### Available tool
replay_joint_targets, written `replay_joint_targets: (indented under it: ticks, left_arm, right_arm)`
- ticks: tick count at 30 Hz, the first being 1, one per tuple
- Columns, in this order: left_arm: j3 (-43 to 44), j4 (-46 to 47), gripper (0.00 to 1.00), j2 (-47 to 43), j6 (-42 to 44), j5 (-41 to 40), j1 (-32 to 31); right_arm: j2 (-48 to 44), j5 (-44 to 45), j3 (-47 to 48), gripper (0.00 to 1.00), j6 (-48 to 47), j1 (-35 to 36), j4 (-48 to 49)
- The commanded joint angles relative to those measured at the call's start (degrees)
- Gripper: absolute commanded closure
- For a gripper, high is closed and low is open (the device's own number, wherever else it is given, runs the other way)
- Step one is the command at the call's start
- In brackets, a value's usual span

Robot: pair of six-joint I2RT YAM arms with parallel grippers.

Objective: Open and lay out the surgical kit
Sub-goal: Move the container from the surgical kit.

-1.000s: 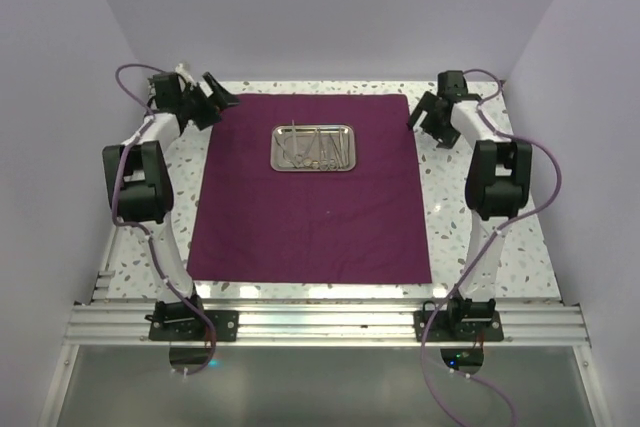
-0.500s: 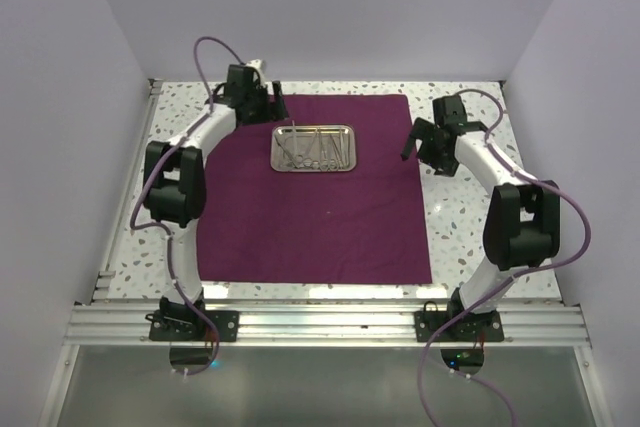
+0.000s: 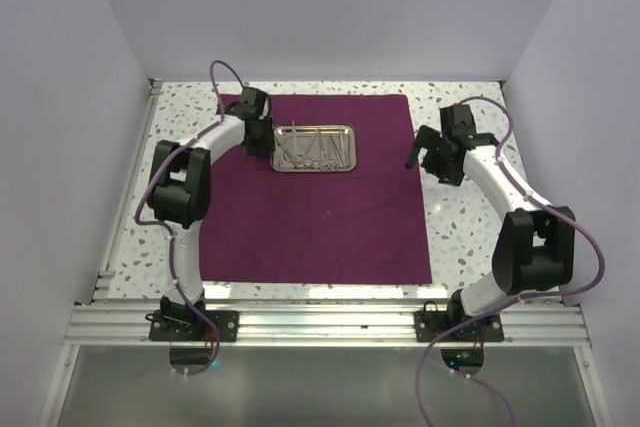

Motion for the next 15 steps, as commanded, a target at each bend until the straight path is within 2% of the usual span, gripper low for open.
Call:
replay_joint_targets:
  ticks: [1,5,9,13,14,15]
  left_arm:
    - [0.0,-0.1,0.55,-2.7,0.5,-2.1,-0.8]
    - [-0.8,0.3,0.6,-2.9,0.6,-2.0,-1.4]
    - [-0.8,0.7,0.8,-2.5,0.7,-1.4,-2.0]
    - [-0.1,0.4,0.93,-1.2,1.0,-0.4,-2.2]
    - [-0.1,0.2,1.0,-0.9,1.0,-0.1,-2.2]
    - [0.0,0.1,1.0,-0.7,1.0,0.2,-2.3]
  right_arm:
    - [-2.1,-0.6,-0.4,0.03,-0.8,-0.1,-0.3]
    - [-1.4,-0.5,-0.4,0.03,-0.9,-0.1,-0.6]
    - [-1.4,0.1,-0.7,0.03,-1.5,-0.1,-1.2]
    - [-1.3,0.3,-0.7,0.03,-1.7,-0.1,-1.5]
    - [-0.9,0.4,-0.6,0.03,-1.7,-0.2,-1.6]
    - [-0.8,0.5,-0.6,0.03,-1.8,-0.1,-1.8]
